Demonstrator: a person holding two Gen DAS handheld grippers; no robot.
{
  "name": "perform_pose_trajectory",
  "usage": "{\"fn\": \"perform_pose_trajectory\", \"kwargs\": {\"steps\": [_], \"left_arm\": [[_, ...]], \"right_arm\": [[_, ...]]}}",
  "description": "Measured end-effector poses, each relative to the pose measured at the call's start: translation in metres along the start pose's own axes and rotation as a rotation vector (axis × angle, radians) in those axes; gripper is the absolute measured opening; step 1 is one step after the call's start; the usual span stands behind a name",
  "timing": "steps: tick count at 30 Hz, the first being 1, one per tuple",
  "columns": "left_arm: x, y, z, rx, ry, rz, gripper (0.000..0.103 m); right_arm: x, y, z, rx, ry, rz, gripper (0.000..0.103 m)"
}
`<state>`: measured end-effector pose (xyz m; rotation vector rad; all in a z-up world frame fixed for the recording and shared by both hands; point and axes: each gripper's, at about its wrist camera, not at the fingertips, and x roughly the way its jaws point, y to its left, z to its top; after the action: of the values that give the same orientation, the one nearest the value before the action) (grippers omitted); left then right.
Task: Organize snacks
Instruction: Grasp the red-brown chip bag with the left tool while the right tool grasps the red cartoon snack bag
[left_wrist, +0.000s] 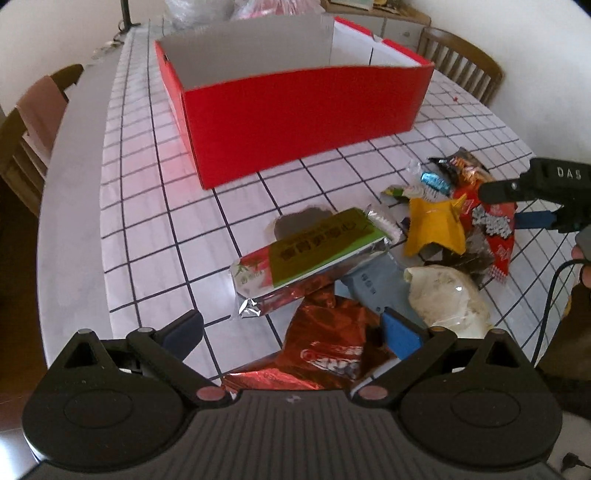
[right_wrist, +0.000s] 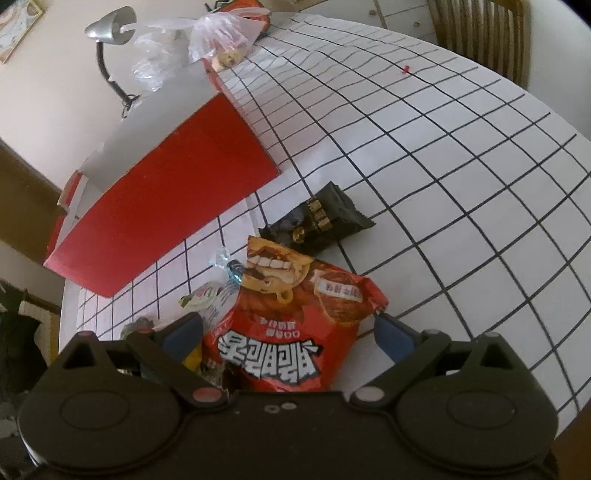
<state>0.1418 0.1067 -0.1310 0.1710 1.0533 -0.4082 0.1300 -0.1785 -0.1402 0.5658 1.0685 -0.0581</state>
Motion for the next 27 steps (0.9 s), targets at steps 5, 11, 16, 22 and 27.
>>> {"fn": "perform_pose_trajectory", "kwargs": {"steps": [5, 11, 16, 22, 27], "left_arm": [[0.013, 0.004, -0.003, 0.001, 0.012, -0.059, 0.102], [0.022, 0.0, -0.013, 0.009, 0.023, -0.107, 0.102], [0.022, -0.008, -0.022, 0.035, 0.02, -0.105, 0.102], [0.02, -0.029, -0.035, 0.109, -0.004, -0.054, 0.102], [0.018, -0.033, -0.039, 0.093, -0.035, -0.026, 0.098]], "right_arm": [[0.008, 0.001, 0.001, 0.018, 0.006, -0.018, 0.099], [0.012, 0.007, 0.0, 0.002, -0.008, -0.035, 0.096], [0.012, 0.012, -0.004, -0.042, -0.025, -0.055, 0.092], [0.008, 0.011, -0.008, -0.071, -0.041, -0.044, 0.078], [0.005, 0.01, -0.011, -0.096, -0.053, -0.024, 0.075]]}}
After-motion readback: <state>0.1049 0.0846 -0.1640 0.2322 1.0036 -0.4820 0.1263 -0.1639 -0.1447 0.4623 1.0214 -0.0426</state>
